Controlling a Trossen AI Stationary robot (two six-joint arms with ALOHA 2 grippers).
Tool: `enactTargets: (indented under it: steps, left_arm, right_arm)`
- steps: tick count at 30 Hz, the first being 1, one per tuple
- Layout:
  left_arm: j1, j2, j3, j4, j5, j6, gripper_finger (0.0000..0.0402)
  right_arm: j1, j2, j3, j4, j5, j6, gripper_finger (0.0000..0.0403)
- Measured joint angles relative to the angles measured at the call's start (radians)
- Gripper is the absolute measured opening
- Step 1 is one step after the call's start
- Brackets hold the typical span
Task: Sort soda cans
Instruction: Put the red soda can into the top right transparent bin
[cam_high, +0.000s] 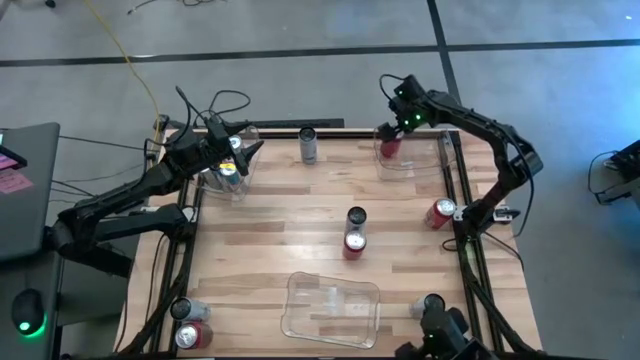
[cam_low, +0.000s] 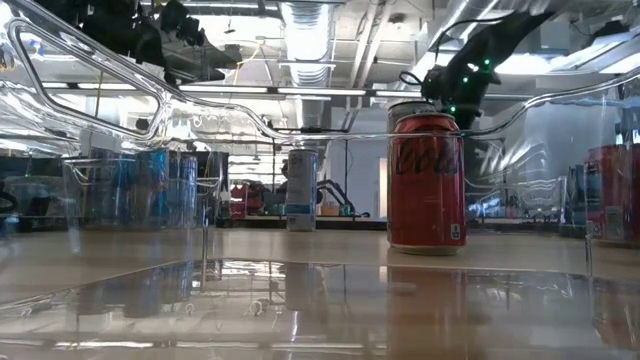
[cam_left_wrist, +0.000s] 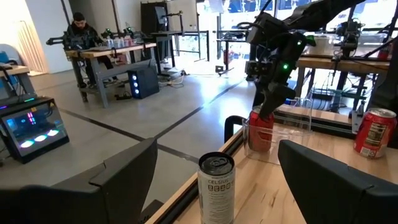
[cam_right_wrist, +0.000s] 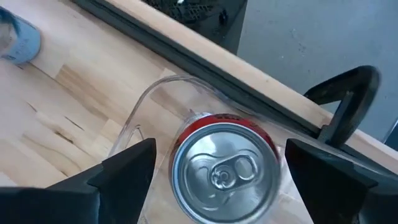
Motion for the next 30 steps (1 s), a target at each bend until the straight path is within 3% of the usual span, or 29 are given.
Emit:
enactTargets:
  steps: [8, 15, 22, 27, 30]
  left_arm:
    - [0.0, 0.0, 0.0, -0.003, 0.0, 0.0, 0.0332]
    - [0.0, 0.0, 0.0, -0.003, 0.0, -0.001, 0.0332]
    - [0.0, 0.0, 0.0, -0.012, 0.0, -0.008, 0.0332]
    - [0.0, 0.0, 0.0, -0.015, 0.0, -0.008, 0.0332]
    - [0.0, 0.0, 0.0, -0.015, 0.0, -0.008, 0.0332]
  right_arm:
    - [-0.008, -0.133, 0.0, -0.055, 0.044, 0.003, 0.0375]
    - [0.012, -0.274, 0.001, -0.254, 0.064, 0.053, 0.0375]
    - [0.147, -0.364, 0.001, -0.427, 0.068, 0.129, 0.0375]
    - [0.272, -0.415, 0.001, -0.55, 0.176, 0.241, 0.0375]
    - [0.338, -0.442, 0.001, -0.607, 0.184, 0.307, 0.0375]
